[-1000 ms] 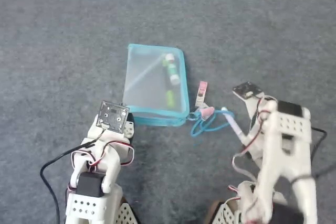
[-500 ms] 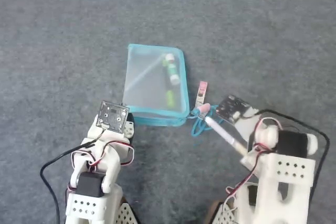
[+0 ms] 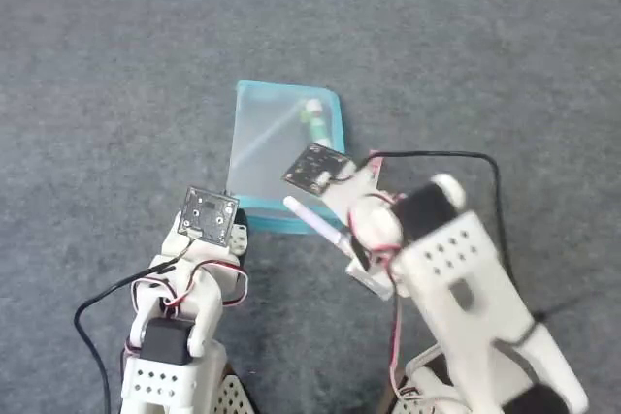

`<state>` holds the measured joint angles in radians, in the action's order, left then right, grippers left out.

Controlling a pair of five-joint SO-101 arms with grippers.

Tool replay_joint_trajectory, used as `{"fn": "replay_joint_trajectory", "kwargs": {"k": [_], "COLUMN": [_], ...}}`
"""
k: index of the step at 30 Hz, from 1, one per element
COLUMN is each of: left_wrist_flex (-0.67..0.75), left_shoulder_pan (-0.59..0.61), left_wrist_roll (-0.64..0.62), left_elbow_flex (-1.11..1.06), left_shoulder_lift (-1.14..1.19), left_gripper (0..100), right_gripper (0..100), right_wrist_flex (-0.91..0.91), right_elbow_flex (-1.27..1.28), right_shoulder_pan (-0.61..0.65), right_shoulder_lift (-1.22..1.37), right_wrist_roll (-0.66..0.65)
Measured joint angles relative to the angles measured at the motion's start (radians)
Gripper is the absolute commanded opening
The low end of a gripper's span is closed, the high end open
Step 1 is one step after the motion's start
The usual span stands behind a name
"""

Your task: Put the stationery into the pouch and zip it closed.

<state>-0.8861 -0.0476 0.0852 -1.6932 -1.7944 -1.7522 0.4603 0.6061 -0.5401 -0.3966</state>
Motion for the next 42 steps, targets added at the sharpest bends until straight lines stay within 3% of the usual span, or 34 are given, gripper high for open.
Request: {"fn": "replay_joint_trajectory", "kwargs": {"k": [10, 18, 22, 32, 42], "left_wrist_flex": [0.0, 0.006, 0.009, 0.009, 0.032], "left_shoulder_pan": [0.002, 0.002, 0.002, 0.002, -0.003], "left_wrist_roll": [0.0, 0.0, 0.0, 0.0, -0.002], "left_elbow_flex": [0.0, 0.0, 0.0, 0.0, 0.0], "left_shoulder_lift": [0.0, 0.0, 0.0, 0.0, 0.0], "left_gripper": [1, 1, 1, 1, 1], "right_gripper": [0.7, 0.7, 0.7, 0.7, 0.7], "right_wrist_flex": [0.0, 0.0, 0.0, 0.032, 0.034], "right_elbow_flex": [-0.006, -0.006, -0.006, -0.054, -0.37], "right_shoulder_pan": [0.006, 0.138, 0.14, -0.038, -0.063], "right_shoulder_lift": [0.052, -0.044, -0.037, 0.192, 0.443], "right_wrist_roll": [-0.014, -0.041, -0.037, 0.017, 0.147]}}
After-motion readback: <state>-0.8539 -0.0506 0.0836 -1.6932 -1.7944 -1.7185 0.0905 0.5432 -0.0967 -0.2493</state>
